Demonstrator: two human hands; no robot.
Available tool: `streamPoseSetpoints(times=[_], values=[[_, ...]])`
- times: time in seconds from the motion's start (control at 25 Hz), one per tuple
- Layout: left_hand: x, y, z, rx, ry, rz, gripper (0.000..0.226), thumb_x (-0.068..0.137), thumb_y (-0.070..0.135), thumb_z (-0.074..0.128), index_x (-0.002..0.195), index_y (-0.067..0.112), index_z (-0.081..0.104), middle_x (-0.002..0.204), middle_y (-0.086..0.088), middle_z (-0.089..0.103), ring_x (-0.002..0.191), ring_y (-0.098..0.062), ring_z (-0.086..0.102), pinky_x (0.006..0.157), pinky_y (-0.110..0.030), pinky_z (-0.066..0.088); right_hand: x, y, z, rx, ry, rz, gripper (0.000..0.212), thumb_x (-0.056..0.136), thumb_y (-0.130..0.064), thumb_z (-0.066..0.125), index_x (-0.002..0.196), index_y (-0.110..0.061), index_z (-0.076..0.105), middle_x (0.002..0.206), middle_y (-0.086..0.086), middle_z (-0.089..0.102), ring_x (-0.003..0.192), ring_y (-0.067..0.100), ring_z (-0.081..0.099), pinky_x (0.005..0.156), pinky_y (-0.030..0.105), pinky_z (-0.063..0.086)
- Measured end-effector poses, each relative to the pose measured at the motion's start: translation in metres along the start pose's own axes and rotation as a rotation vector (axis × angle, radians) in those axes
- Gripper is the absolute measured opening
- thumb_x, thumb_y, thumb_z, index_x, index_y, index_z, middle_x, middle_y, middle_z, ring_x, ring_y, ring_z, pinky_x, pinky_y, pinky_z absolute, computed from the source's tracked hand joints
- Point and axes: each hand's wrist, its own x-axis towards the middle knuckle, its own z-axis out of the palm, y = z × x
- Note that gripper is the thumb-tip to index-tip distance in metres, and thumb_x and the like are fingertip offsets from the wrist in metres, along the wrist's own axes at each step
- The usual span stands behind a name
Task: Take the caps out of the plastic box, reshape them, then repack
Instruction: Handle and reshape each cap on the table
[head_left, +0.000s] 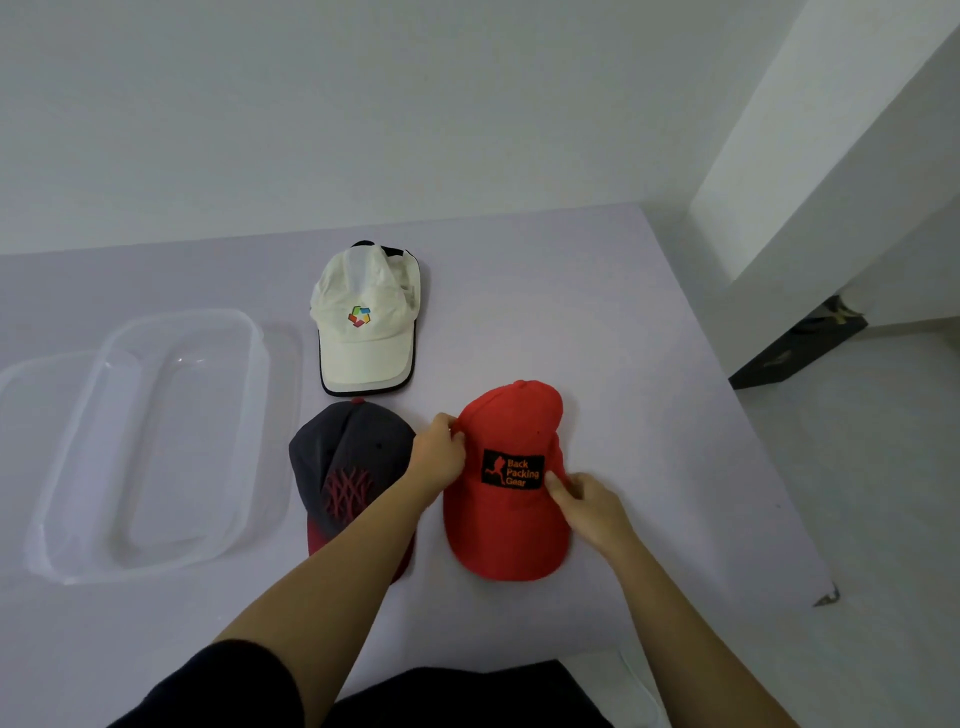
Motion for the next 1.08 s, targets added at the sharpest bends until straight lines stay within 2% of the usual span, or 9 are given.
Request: streamPoseSetpoints(times=[0.12, 0.2, 0.28, 0.4, 0.48, 0.6, 0.76, 0.92, 1.08], values=[[-0.001, 0.004, 0.000, 0.259, 0.119, 0.154, 0.033, 0.095, 0.010, 0.041, 0.124, 0.000, 0.054, 0.122, -0.018, 0.055, 0.108, -0.032, 0.054, 0.086, -0.031, 0.040, 0.002, 0.002, -0.016, -0.150, 0.151, -0.087, 0.044, 0.085, -0.053, 0.052, 0.112, -0.019, 0.062, 0.115, 0.004, 0.057, 0.107, 0.021, 0.056, 0.089, 0.032, 0.042], [0.001, 0.015, -0.006, 0.280, 0.224, 0.213, 0.021, 0.094, 0.009, 0.040, 0.093, 0.007, 0.061, 0.094, -0.009, 0.057, 0.092, -0.032, 0.054, 0.073, -0.028, 0.035, 0.009, -0.005, -0.025, 0.041, 0.193, -0.152, 0.040, 0.092, -0.036, 0.050, 0.125, -0.014, 0.054, 0.127, 0.003, 0.055, 0.114, 0.021, 0.054, 0.098, 0.032, 0.042], [0.012, 0.025, -0.015, 0.174, 0.171, 0.116, 0.028, 0.094, 0.014, 0.038, 0.067, 0.016, 0.043, 0.065, 0.002, 0.048, 0.070, -0.024, 0.051, 0.065, -0.027, 0.032, 0.018, -0.019, -0.029, 0.197, 0.142, -0.131, 0.041, 0.095, -0.035, 0.045, 0.132, -0.017, 0.047, 0.132, -0.002, 0.052, 0.111, 0.022, 0.057, 0.096, 0.038, 0.047], [0.025, 0.032, -0.021, -0.253, -0.115, -0.229, 0.027, 0.097, 0.028, 0.037, 0.098, 0.004, 0.051, 0.064, -0.007, 0.057, 0.048, -0.016, 0.054, 0.043, -0.022, 0.037, 0.029, -0.040, -0.026, 0.273, -0.025, -0.055, 0.044, 0.097, -0.040, 0.039, 0.136, -0.020, 0.040, 0.107, -0.004, 0.057, 0.072, 0.013, 0.056, 0.065, 0.024, 0.048], [0.027, 0.032, -0.015, -0.492, -0.235, -0.345, 0.032, 0.099, 0.031, 0.042, 0.111, 0.003, 0.050, 0.075, -0.008, 0.056, 0.040, -0.008, 0.054, 0.032, -0.015, 0.035, 0.033, -0.049, -0.023, 0.343, -0.116, -0.030, 0.035, 0.097, -0.039, 0.038, 0.125, -0.021, 0.049, 0.075, -0.004, 0.052, 0.055, 0.009, 0.045, 0.054, 0.021, 0.040], [0.030, 0.033, -0.012, -0.665, -0.219, -0.339, 0.020, 0.099, 0.024, 0.046, 0.100, 0.005, 0.051, 0.075, -0.006, 0.051, 0.033, -0.002, 0.052, 0.030, -0.009, 0.035, 0.039, -0.048, -0.026, 0.488, -0.141, -0.024, 0.024, 0.096, -0.038, 0.044, 0.094, -0.017, 0.054, 0.061, -0.003, 0.042, 0.049, 0.008, 0.037, 0.051, 0.022, 0.035], [0.034, 0.032, -0.014, -0.487, -0.167, -0.249, 0.023, 0.099, 0.024, 0.044, 0.102, 0.003, 0.051, 0.066, -0.011, 0.055, 0.029, -0.003, 0.049, 0.032, -0.011, 0.038, 0.049, -0.039, -0.040, 0.486, -0.029, -0.035, 0.029, 0.096, -0.033, 0.046, 0.080, -0.009, 0.052, 0.059, -0.001, 0.039, 0.051, 0.011, 0.036, 0.055, 0.021, 0.039], [0.036, 0.040, -0.008, -0.386, -0.114, -0.203, 0.023, 0.096, 0.028, 0.047, 0.101, 0.007, 0.052, 0.075, -0.010, 0.060, 0.040, -0.010, 0.059, 0.040, -0.017, 0.048, 0.049, -0.045, -0.043, 0.440, -0.121, 0.040, 0.038, 0.096, -0.045, 0.039, 0.088, -0.014, 0.059, 0.073, -0.002, 0.059, 0.061, 0.011, 0.058, 0.061, 0.022, 0.049], [0.041, 0.034, -0.008, -0.241, -0.040, -0.157, 0.029, 0.096, 0.030, 0.046, 0.091, 0.003, 0.055, 0.056, -0.011, 0.060, 0.028, -0.004, 0.050, 0.044, -0.018, 0.043, 0.053, -0.046, -0.050, 0.137, 0.024, -0.080, 0.047, 0.098, -0.042, 0.032, 0.066, -0.014, 0.052, 0.063, 0.004, 0.058, 0.059, 0.017, 0.057, 0.069, 0.033, 0.051]])
